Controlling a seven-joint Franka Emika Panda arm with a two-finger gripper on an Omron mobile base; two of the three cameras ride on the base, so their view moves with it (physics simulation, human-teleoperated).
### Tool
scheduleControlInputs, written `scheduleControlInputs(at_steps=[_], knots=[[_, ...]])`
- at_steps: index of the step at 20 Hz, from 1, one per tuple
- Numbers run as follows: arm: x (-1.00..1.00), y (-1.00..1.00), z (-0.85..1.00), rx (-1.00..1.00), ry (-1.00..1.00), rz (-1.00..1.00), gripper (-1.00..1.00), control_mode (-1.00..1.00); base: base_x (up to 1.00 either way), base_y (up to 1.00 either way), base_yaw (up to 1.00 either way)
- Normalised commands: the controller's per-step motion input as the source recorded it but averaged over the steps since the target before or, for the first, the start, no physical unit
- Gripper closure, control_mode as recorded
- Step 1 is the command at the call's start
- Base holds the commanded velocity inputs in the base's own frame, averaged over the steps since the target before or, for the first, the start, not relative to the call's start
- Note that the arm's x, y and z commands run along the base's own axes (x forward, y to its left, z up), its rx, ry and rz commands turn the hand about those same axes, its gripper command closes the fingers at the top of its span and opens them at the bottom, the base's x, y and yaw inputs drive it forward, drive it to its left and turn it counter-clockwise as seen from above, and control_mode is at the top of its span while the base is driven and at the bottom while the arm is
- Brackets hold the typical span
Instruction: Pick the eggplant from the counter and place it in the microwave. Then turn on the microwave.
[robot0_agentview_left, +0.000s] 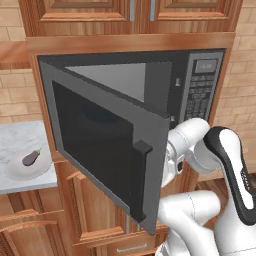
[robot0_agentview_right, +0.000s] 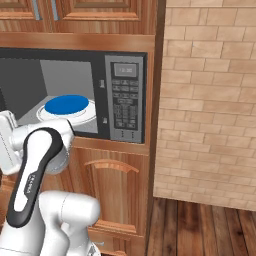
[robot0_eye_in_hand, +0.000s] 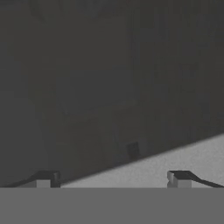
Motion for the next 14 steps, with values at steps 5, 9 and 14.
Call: scheduleControlInputs(at_steps=[5,9,14], knots=[[-0.25,0.38,-0.08,0.06,0.0,0.07,-1.0,-1.0,0.0,0.0,0.0],[-0.22,0.36,-0.06,0.07,0.0,0.06,-1.0,-1.0,0.0,0.0,0.0],[-0.21,0.37,-0.07,0.07,0.0,0.06,-1.0,-1.0,0.0,0.0,0.0]])
